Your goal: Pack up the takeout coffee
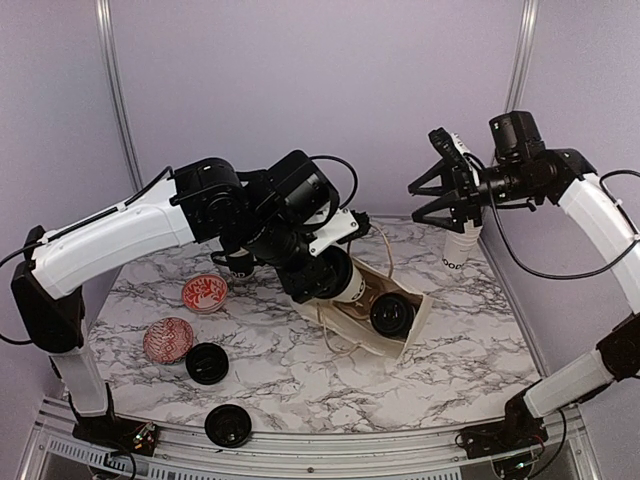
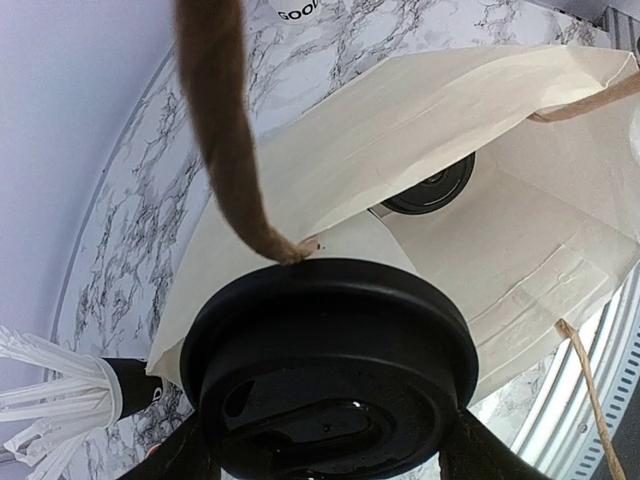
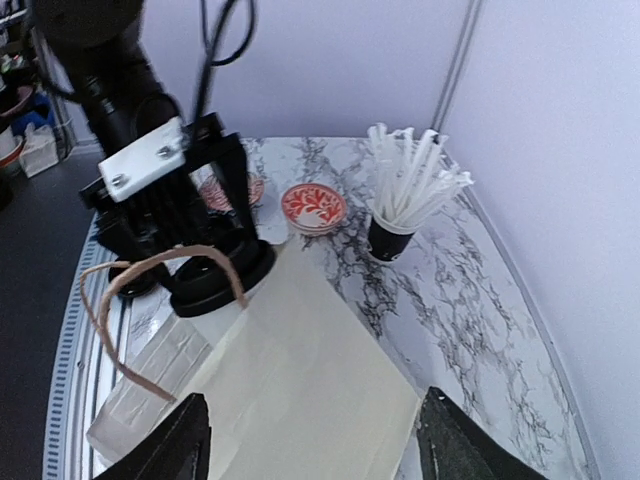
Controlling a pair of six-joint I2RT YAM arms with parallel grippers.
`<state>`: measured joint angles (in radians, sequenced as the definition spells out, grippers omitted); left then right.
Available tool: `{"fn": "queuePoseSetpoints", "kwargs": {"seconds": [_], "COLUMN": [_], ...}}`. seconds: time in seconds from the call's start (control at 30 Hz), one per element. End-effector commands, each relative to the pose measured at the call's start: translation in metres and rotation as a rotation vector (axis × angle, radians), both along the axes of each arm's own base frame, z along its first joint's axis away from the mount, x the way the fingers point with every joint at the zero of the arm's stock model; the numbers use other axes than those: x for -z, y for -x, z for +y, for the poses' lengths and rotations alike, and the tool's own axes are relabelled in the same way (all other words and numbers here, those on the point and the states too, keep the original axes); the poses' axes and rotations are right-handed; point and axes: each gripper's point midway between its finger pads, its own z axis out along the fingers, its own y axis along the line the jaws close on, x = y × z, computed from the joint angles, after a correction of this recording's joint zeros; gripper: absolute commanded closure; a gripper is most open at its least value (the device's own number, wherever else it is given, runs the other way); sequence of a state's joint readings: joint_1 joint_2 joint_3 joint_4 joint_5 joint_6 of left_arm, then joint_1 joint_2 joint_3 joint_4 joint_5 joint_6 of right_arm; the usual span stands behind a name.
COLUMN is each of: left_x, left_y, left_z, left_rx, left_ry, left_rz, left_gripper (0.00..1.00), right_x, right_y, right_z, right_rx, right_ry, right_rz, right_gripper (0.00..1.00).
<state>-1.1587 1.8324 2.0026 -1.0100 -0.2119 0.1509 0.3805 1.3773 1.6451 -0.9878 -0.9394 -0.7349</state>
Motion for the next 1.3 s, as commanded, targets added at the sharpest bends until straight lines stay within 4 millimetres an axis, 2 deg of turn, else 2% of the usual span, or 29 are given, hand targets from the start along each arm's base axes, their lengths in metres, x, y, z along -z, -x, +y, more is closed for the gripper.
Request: {"fn": "queuePoseSetpoints", "kwargs": {"seconds": [0.0, 0.13, 0.2, 0.23, 0.3, 0.4, 0.53, 0.63, 0.73, 0.87, 1.0, 1.13, 1.27], "left_x": [0.004, 0.013, 0.015, 0.016, 0.018, 0.023, 0.03, 0.034, 0.038, 0.04, 0.04, 0.052, 0.058], "left_y": [-0.004, -0.006, -0.005, -0.005, -0.004, -0.004, -0.009, -0.013, -0.012, -0.01, -0.002, 0.005, -0.002], "left_z": [-0.007, -0.012, -0.013, -0.012, -0.012, -0.014, -0.014, -0.015, -0.014, -0.013, -0.013, -0.01, -0.009], "left_rx": [0.032, 0.05, 0.056, 0.059, 0.064, 0.07, 0.066, 0.063, 0.067, 0.078, 0.104, 0.144, 0.132], "left_ry": [-0.007, -0.031, -0.045, -0.051, -0.059, -0.07, -0.106, -0.127, -0.156, -0.166, -0.168, -0.192, -0.212], "left_rz": [-0.045, -0.067, -0.08, -0.086, -0.095, -0.108, -0.144, -0.163, -0.185, -0.202, -0.224, -0.246, -0.298], "left_gripper": [0.57, 0.58, 0.58, 0.58, 0.59, 0.59, 0.6, 0.6, 0.61, 0.61, 0.62, 0.63, 0.62], "right_x": [0.022, 0.079, 0.108, 0.127, 0.155, 0.194, 0.244, 0.277, 0.297, 0.311, 0.324, 0.33, 0.334], "right_y": [-0.08, -0.152, -0.179, -0.193, -0.216, -0.241, -0.258, -0.26, -0.245, -0.221, -0.199, -0.18, -0.162], "right_z": [-0.015, -0.02, -0.019, -0.018, -0.021, -0.026, -0.023, -0.014, 0.002, 0.021, 0.031, 0.041, 0.053], "right_rx": [0.275, 0.478, 0.526, 0.55, 0.622, 0.699, 0.71, 0.644, 0.511, 0.371, 0.307, 0.251, 0.195], "right_ry": [-0.02, 0.07, 0.115, 0.141, 0.178, 0.24, 0.306, 0.348, 0.334, 0.325, 0.363, 0.366, 0.367], "right_rz": [0.088, 0.163, 0.211, 0.244, 0.283, 0.335, 0.413, 0.479, 0.578, 0.675, 0.709, 0.744, 0.768], "right_gripper": [0.35, 0.48, 0.54, 0.55, 0.57, 0.59, 0.6, 0.6, 0.61, 0.63, 0.64, 0.64, 0.64]}}
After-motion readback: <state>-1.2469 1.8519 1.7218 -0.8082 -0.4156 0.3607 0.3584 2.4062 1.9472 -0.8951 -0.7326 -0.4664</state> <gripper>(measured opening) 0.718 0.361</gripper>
